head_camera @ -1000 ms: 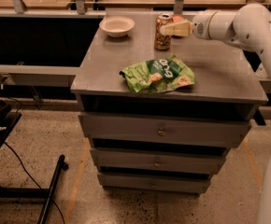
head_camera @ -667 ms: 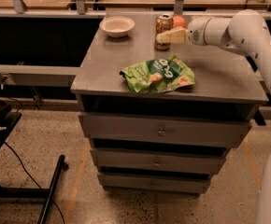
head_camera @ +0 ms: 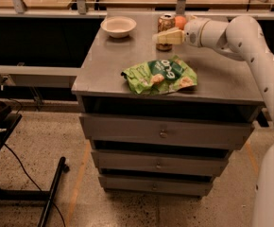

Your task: Move orange can near green rice chip bag

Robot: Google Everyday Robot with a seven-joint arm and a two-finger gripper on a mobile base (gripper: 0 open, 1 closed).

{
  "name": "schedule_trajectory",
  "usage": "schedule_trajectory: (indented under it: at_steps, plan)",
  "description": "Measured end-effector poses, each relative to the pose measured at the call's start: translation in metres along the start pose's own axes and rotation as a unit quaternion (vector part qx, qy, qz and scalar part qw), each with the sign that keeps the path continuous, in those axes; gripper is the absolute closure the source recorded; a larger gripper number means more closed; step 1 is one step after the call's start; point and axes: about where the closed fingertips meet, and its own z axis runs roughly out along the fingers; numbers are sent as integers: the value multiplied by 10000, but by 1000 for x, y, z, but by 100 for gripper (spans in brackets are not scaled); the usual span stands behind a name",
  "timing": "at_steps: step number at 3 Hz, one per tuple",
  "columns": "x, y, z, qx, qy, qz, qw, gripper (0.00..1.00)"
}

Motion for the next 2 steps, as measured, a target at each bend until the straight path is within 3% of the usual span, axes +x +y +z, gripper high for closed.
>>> schedule_trajectory:
  at_steps: [1,2]
  plan:
    - [-16,5,10,-117,-189,-35,9997,0]
    - [-27,19,20,-347,-283,55,9990,17]
